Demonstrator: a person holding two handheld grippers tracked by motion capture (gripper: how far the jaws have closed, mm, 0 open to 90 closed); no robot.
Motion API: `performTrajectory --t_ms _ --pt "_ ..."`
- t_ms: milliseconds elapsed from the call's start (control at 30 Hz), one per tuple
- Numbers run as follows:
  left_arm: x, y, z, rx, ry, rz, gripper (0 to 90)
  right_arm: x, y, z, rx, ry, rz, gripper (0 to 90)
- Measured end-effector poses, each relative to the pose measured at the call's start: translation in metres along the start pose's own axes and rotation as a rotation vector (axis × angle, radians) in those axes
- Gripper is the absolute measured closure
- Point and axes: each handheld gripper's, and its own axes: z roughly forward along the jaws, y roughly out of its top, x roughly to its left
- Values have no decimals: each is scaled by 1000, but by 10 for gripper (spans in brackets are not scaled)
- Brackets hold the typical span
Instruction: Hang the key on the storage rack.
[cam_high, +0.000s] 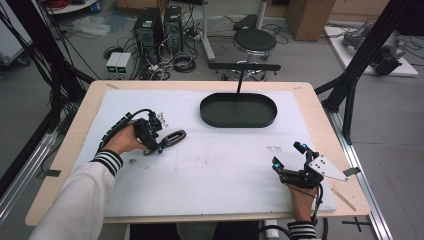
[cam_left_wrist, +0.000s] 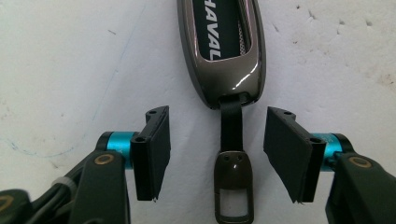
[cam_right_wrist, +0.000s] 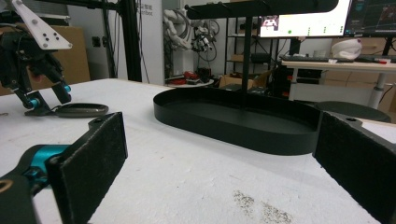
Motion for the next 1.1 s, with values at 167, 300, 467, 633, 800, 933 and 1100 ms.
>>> performTrajectory --t_ms 167,300,467,633,800,933,1100 --pt "-1 0 1 15 -7 -13 499 0 0 0 -3 3 0 21" --pt "-2 1 1 21 -5 -11 550 0 0 0 0 0 -1 21" --pt "-3 5 1 31 -20 -18 610 0 0 0 0 0 -1 20" --pt "-5 5 3 45 -18 -27 621 0 0 0 0 0 -1 20" --pt "-5 6 4 53 -17 -35 648 0 0 0 2 2 2 21" --pt "-4 5 5 67 -22 -62 723 0 0 0 2 2 2 20" --pt "-3 7 5 79 -20 -68 791 0 0 0 2 2 2 21"
